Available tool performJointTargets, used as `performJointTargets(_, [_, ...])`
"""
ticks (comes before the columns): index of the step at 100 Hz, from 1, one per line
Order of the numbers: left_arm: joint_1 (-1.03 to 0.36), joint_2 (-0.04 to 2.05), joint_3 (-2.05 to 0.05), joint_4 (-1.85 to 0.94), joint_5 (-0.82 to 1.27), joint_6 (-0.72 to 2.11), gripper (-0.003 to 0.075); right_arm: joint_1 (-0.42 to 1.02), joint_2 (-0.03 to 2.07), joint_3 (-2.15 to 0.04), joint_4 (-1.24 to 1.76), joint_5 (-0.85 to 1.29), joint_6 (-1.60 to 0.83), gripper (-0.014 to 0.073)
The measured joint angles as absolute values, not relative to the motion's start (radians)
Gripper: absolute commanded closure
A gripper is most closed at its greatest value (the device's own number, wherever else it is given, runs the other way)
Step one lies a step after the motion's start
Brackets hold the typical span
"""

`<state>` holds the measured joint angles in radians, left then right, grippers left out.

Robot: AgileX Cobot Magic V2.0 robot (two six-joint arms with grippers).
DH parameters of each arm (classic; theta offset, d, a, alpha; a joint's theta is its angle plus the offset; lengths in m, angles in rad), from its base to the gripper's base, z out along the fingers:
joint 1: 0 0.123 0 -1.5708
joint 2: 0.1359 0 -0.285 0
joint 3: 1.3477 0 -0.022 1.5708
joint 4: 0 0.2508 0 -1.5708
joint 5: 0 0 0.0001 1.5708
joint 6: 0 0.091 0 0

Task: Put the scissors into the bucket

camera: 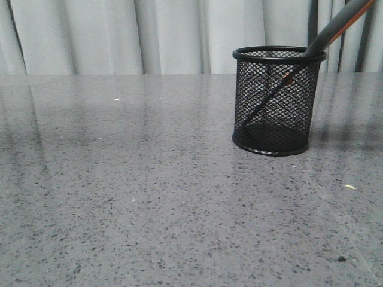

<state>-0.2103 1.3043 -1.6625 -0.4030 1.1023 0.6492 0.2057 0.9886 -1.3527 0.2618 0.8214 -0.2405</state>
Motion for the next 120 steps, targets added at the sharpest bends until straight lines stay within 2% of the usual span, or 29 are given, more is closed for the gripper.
performJointTargets(14, [-0.21,1.189,-1.458,-0.405,0.913,0.649,0.074,0.206,0.858,-1.139,0.254,0.658,-0.241,0.0666])
performJointTargets(48, [-0.21,0.816,-0.804,-0.559,0.379,0.755,0.074,0.206,0.592,-0.72,0.254,0.343,-0.241,0.0667])
performJointTargets(68, [-0.21,0.587,-0.508,-0.589,0.204,0.775,0.074,0.206,0.476,-0.532,0.254,0.206,-0.241,0.0667])
performJointTargets(94, [-0.21,0.334,-0.258,-0.656,0.082,0.779,0.074,0.206,0.358,-0.361,0.263,0.142,-0.24,0.0666])
performJointTargets(120, [-0.21,0.248,-0.193,-0.709,0.021,0.779,0.074,0.206,0.339,-0.324,0.265,0.127,-0.24,0.0667])
